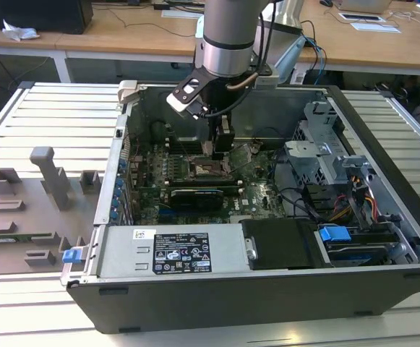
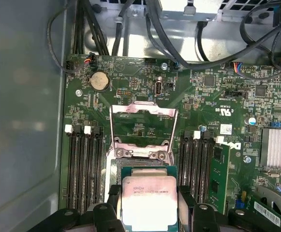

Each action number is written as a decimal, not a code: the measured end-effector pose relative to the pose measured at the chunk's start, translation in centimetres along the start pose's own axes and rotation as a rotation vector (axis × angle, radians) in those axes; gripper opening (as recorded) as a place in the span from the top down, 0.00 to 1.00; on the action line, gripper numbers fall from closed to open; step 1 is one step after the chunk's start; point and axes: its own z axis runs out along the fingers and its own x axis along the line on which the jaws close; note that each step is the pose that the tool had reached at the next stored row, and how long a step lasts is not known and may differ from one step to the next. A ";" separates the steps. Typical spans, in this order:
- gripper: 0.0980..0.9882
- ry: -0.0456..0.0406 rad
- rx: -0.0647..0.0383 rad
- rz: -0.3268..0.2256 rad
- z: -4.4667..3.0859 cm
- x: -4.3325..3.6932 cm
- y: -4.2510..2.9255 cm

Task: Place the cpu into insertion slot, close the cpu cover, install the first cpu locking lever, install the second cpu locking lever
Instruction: 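Place the cpu into insertion slot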

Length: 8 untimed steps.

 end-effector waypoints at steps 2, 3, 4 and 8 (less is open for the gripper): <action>0.50 -0.0003 0.000 0.000 0.16 -0.01 -0.01; 0.50 -0.0003 0.000 0.000 0.24 -0.02 -0.01; 0.50 -0.0004 0.000 0.000 0.27 -0.02 -0.01; 0.50 -0.0003 0.000 0.000 0.44 -0.02 -0.01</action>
